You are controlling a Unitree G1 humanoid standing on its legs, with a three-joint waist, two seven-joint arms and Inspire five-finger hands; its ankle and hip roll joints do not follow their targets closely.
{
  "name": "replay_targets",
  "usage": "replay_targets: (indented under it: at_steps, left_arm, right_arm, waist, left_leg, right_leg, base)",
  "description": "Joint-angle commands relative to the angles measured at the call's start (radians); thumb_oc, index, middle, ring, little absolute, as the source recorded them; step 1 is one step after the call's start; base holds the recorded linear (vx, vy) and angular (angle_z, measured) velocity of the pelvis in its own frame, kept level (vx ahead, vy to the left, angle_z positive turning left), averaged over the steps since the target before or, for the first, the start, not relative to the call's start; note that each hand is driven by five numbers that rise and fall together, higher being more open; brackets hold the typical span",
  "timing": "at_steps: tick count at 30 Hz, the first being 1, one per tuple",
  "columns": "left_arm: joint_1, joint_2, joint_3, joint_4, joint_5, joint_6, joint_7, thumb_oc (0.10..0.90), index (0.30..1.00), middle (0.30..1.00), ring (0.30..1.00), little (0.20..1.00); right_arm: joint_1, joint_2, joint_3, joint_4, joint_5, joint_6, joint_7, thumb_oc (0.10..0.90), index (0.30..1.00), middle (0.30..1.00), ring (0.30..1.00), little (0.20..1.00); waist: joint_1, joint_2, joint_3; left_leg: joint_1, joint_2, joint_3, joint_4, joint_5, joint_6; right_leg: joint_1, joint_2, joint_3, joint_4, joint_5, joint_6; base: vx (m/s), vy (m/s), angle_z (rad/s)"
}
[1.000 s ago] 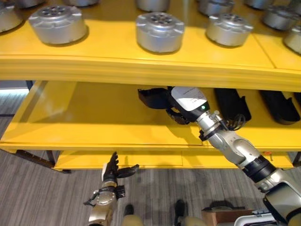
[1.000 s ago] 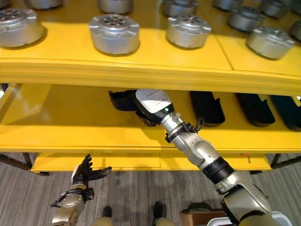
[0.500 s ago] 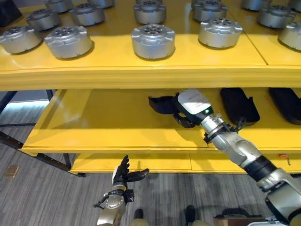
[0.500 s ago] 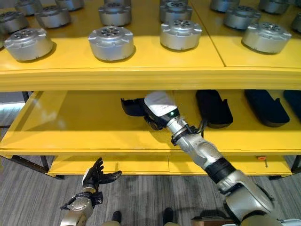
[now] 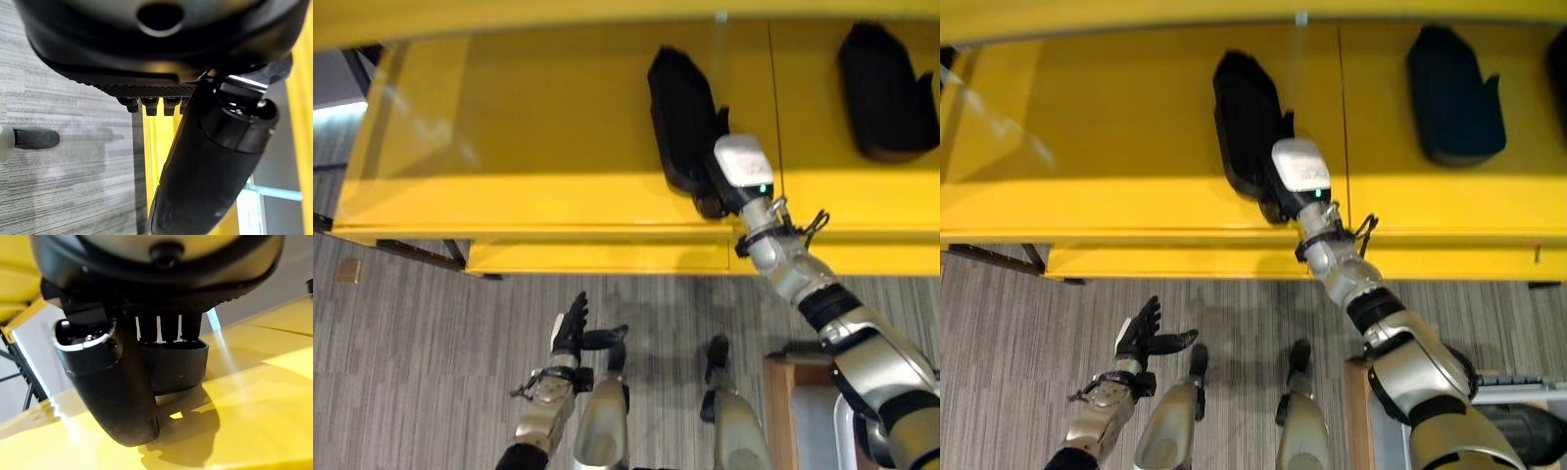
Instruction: Move parts from the plastic box to the shelf.
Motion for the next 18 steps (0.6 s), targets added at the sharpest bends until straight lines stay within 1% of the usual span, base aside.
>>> replay_targets:
  at_steps: [1,3,4,5,8,11,12,18]
  left_arm:
    - [0.038,0.033,-0.008,-0.112,0.007,-0.094,0.015,0.900,1.000,1.000,1.000,1.000]
    - [0.034,0.036,-0.015,-0.116,0.001,-0.096,0.020,0.900,1.000,1.000,1.000,1.000]
    - [0.030,0.038,-0.020,-0.113,0.001,-0.100,0.024,0.900,1.000,1.000,1.000,1.000]
    - [0.025,0.043,-0.024,-0.119,0.000,-0.101,0.030,0.900,1.000,1.000,1.000,1.000]
    - [0.019,0.044,-0.028,-0.124,-0.007,-0.107,0.041,0.900,1.000,1.000,1.000,1.000]
    - [0.019,0.043,-0.023,-0.142,-0.022,-0.109,0.047,0.900,1.000,1.000,1.000,1.000]
    - [0.017,0.040,-0.013,-0.154,-0.036,-0.114,0.056,0.900,1.000,1.000,1.000,1.000]
    - [0.012,0.047,-0.009,-0.166,-0.029,-0.120,0.071,0.900,1.000,1.000,1.000,1.000]
  right_arm:
    - [-0.021,-0.060,0.056,0.149,0.024,0.090,0.009,0.400,0.300,0.300,0.300,0.300]
    - [-0.048,-0.085,0.066,0.162,0.036,0.091,0.003,0.400,0.300,0.300,0.300,0.300]
    - [-0.061,-0.095,0.071,0.171,0.043,0.092,-0.003,0.400,0.300,0.300,0.300,0.300]
    - [-0.091,-0.128,0.084,0.174,0.052,0.094,-0.013,0.400,0.300,0.300,0.300,0.300]
    - [-0.129,-0.167,0.100,0.169,0.064,0.097,-0.027,0.400,0.300,0.300,0.300,0.300]
    - [-0.146,-0.189,0.098,0.159,0.077,0.102,-0.042,0.400,0.300,0.300,0.300,0.300]
    - [-0.164,-0.215,0.102,0.153,0.084,0.104,-0.050,0.400,0.300,0.300,0.300,0.300]
    - [-0.188,-0.232,0.113,0.176,0.097,0.109,-0.061,0.400,0.300,0.300,0.300,0.300]
  waist:
    - [0.038,-0.015,-0.012]
    - [0.036,-0.016,-0.012]
    - [0.035,-0.017,-0.012]
    - [0.032,-0.017,-0.012]
    - [0.028,-0.022,-0.012]
    - [0.025,-0.026,-0.012]
    - [0.024,-0.029,-0.012]
    - [0.027,-0.032,-0.012]
  left_leg:
    - [0.012,0.033,-0.003,0.091,-0.121,0.011]
    - [-0.022,0.032,-0.005,0.104,-0.125,0.012]
    - [-0.037,0.032,-0.007,0.110,-0.127,0.012]
    - [-0.059,0.029,-0.010,0.114,-0.128,0.014]
    - [-0.081,0.026,-0.011,0.114,-0.129,0.015]
    - [-0.100,0.024,-0.012,0.118,-0.130,0.017]
    - [-0.115,0.021,-0.015,0.119,-0.131,0.018]
    - [-0.131,0.020,-0.019,0.120,-0.133,0.020]
  right_leg:
    - [0.094,-0.111,0.046,0.085,-0.073,0.013]
    - [0.061,-0.114,0.047,0.094,-0.074,0.014]
    - [0.048,-0.116,0.048,0.097,-0.075,0.015]
    - [0.024,-0.116,0.052,0.100,-0.076,0.015]
    - [0.002,-0.115,0.052,0.099,-0.074,0.016]
    - [-0.021,-0.114,0.053,0.107,-0.072,0.016]
    - [-0.037,-0.115,0.052,0.111,-0.072,0.016]
    - [-0.051,-0.114,0.049,0.111,-0.074,0.016]
  base:
    - [-0.05,0.040,0.18]
    - [-0.02,0.020,0.18]
    - [-0.01,0.027,-0.57]
    - [-0.01,0.024,-0.44]
    - [0.00,0.010,0.50]
    - [0.00,-0.003,-0.12]
    - [0.00,0.000,0.00]
    - [0.00,0.000,0.00]
